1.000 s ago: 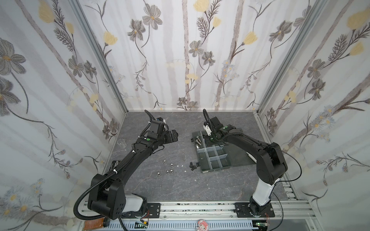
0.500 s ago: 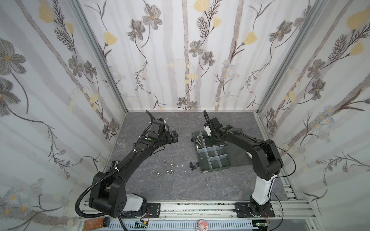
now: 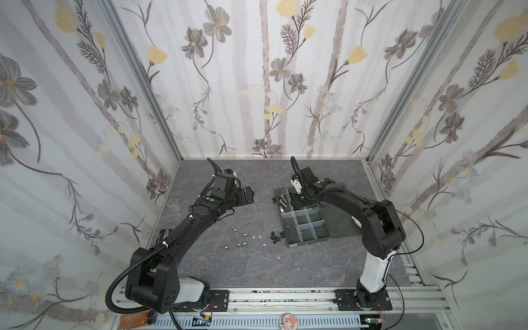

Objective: Sort the screws and nuts into containers
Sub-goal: Place the screw into the container, then pick up the screw from the center of the table.

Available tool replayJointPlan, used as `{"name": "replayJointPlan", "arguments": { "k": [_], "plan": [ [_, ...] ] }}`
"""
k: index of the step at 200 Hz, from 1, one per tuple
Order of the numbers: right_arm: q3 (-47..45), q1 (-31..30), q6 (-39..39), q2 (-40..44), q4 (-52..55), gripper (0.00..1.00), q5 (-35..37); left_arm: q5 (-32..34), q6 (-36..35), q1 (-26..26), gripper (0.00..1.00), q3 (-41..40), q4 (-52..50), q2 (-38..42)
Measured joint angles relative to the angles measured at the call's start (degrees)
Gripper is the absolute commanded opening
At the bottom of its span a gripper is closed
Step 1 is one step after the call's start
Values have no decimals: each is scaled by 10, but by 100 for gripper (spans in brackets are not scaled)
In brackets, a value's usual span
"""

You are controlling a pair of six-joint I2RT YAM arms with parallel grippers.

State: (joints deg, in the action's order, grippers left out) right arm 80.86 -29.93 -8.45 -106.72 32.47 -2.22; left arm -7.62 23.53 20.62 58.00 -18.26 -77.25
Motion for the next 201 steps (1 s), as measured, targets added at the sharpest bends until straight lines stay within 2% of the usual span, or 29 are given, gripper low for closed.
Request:
{"name": "replayJointPlan", "arguments": {
  "k": [63,131,201],
  "plan": [
    [-9,-22,0,63,13,60,7,2,1,0,100,-16,-4,36],
    [-12,-88,6,105,51,59,18,4,5,0,100,-45,-10,78],
    [-14,-173,5,116,72,57,26,15,18,-1,100,-71,-9,83]
  ]
}}
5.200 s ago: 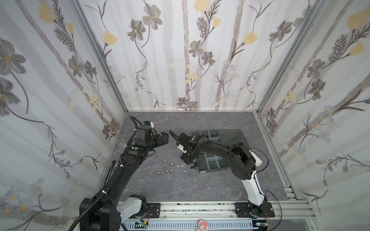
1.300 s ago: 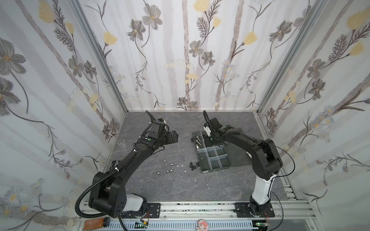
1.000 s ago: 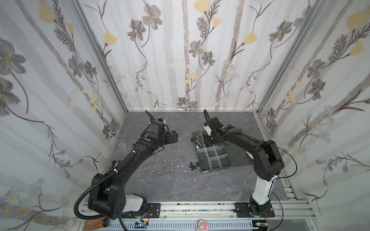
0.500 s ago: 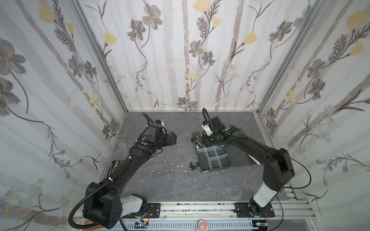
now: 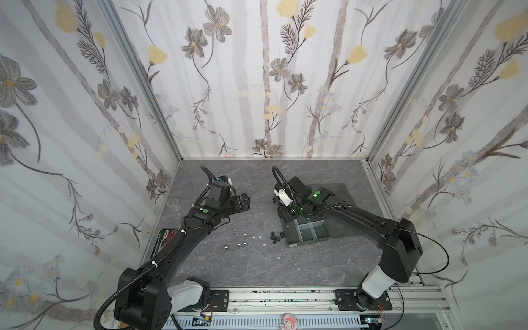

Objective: Sort the screws and nuts into containers
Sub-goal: Pick up the screw from the center of the table.

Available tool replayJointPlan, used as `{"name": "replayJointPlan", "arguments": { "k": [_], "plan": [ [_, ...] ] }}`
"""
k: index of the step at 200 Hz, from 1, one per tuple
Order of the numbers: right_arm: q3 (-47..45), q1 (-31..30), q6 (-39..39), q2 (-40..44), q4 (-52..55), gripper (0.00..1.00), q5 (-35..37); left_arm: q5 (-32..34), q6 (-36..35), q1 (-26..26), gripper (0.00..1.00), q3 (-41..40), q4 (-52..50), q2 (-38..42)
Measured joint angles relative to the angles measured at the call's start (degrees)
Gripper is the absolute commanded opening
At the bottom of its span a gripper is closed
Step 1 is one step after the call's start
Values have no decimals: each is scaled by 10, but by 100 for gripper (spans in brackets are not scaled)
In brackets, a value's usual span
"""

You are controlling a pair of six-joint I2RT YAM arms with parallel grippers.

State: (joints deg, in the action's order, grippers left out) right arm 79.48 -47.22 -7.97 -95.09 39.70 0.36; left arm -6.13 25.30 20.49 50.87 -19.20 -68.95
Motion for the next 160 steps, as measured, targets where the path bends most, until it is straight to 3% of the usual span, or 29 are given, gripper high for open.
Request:
{"name": "replayJointPlan", "arguments": {
  "k": [45,160],
  "plan": [
    [-3,-45,-19,-7,-6,54,-4,5,19,-13,100,-23,9,6],
    [-41,-83,-50,-85,-60,51,-19,2,97,-56,100,-149,85,82]
  ]
}}
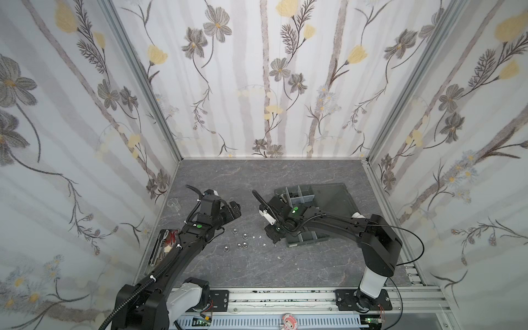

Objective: Sort the screws and nuts into containers
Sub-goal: Pick up the screw from the center of the table.

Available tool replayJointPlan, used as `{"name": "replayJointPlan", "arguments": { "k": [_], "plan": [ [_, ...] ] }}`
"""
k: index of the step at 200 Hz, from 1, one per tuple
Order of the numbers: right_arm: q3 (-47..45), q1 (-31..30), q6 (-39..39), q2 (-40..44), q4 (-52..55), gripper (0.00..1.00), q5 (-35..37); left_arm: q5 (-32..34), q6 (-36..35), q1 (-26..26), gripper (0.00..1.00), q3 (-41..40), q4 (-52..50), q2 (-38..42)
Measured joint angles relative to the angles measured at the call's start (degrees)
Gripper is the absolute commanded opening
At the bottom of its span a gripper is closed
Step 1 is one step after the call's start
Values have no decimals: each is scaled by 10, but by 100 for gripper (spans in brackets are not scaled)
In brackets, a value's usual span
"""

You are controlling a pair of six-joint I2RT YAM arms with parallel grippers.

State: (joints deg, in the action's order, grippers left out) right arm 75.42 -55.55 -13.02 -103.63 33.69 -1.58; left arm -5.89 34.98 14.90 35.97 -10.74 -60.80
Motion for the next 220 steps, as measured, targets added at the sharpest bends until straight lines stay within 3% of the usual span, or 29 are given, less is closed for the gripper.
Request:
{"name": "replayJointPlan", "arguments": {
  "k": [71,220],
  "plan": [
    [0,-2,-4,-49,-11,45,5,0,15,-2,100,-26,20,16],
    [2,-3,-4,-94,-21,45,14,0,14,-8,100,-29,36,4]
  ]
}}
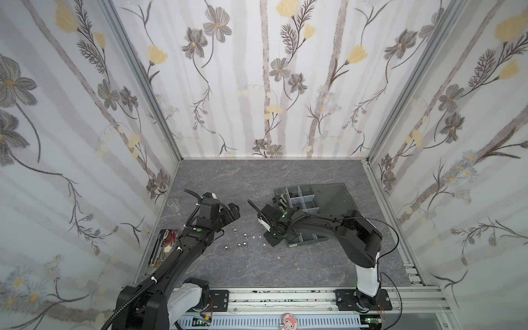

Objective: Sort the screws and nuts into containers
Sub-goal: Pick up the screw from the center of the table.

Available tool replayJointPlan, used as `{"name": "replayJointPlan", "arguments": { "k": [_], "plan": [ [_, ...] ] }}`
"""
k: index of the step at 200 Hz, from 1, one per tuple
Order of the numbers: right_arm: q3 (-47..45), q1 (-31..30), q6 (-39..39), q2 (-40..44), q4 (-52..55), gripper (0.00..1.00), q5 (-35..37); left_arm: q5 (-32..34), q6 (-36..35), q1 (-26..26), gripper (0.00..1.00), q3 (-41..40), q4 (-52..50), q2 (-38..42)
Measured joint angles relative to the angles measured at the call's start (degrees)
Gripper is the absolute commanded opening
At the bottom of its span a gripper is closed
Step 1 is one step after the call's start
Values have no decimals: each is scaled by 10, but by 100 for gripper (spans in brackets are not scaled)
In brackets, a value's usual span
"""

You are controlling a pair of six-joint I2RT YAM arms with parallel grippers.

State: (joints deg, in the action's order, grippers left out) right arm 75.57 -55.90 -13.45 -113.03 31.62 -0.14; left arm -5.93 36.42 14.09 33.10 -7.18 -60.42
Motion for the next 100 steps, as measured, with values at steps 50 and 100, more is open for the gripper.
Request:
{"name": "replayJointPlan", "arguments": {
  "k": [50,100],
  "plan": [
    [10,0,0,-9,-3,39,9,-2,0,-3,100,0,1,0],
    [15,0,0,-11,-1,28,20,-2,0,-5,100,1,0,0]
  ]
}}
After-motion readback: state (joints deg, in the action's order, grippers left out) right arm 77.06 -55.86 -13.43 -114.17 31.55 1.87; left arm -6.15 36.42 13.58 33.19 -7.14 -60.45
